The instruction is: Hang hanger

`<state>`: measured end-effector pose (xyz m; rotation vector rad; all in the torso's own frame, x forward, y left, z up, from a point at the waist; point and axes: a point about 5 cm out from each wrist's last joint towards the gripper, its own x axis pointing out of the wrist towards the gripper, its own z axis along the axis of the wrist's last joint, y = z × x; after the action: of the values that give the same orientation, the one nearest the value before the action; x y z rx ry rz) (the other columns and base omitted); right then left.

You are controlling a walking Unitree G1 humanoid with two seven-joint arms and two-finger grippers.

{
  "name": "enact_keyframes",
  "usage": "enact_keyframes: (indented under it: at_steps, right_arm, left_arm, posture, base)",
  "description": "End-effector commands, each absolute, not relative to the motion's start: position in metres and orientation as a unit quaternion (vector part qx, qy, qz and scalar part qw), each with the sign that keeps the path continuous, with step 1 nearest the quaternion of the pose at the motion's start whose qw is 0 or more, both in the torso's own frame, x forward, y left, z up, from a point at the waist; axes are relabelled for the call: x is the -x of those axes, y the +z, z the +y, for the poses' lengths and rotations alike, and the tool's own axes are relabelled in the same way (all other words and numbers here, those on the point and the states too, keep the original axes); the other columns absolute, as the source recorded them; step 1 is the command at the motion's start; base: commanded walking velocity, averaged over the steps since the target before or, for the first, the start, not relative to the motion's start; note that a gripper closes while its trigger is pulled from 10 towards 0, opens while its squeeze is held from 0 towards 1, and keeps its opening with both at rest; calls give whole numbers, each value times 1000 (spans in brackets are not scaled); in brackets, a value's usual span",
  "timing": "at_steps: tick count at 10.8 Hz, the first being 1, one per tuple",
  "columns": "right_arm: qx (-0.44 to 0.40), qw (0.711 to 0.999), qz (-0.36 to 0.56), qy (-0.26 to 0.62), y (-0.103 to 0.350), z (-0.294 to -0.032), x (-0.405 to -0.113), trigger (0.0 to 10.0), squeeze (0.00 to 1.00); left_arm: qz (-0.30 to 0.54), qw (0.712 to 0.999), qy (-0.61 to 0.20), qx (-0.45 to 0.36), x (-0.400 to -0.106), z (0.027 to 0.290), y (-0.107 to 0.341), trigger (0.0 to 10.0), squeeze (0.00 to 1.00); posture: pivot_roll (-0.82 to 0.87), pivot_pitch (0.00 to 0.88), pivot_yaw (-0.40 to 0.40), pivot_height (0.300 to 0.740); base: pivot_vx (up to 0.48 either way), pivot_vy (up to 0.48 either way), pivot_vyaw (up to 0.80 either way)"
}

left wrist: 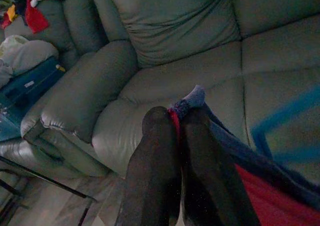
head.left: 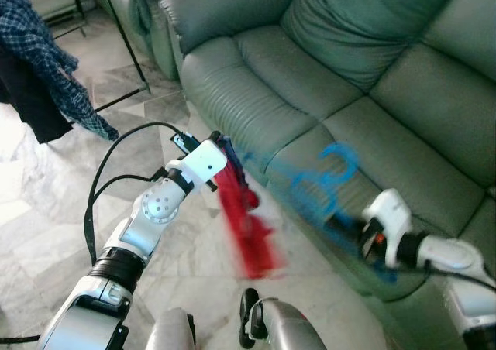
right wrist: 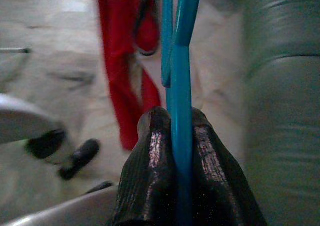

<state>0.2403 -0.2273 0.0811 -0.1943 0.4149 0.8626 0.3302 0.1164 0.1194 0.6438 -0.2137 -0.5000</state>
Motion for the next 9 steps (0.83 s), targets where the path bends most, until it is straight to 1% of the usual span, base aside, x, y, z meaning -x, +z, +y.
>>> enact_keyframes:
  at_steps: [1,2,4,6,7,9]
  right_arm:
    - [88,873,203,435,86,-227,-237,10000,0]
    - [84,867,209,444,86,-226,-236,10000,0]
    - [89,868,213,440,84,-225,-236,10000,0]
    - [108,870,220,429,83,-229,-236,10000,0]
    - [118,863,237,431,81,-234,-234,10000,0]
    - [114,856,246,440,79,-233,-230,10000,0]
  left_arm:
    - [-118,910,-246,-313,-332,115,124,10000,0]
    - [-124,909,-246,-313,-333,114,124,10000,0]
    - [-128,908,-249,-311,-333,112,127,10000,0]
    - [-111,906,-220,-345,-339,122,124,10000,0]
    - [-83,910,-187,-362,-344,133,119,10000,0]
    - [-82,909,-189,-363,-344,132,118,10000,0]
  posture:
    - [-75,187,-59,740]
    - [-70,187,-58,740]
    - [-67,188,-59,740]
    - [-70,188,-56,740]
    - [-70,187,-55,740]
    - [-72,188,-55,740]
  base:
    - [0,0,0]
    - [0,0,0]
    - [0,0,0]
    - [0,0,0]
    - [0,0,0]
    - [0,0,0]
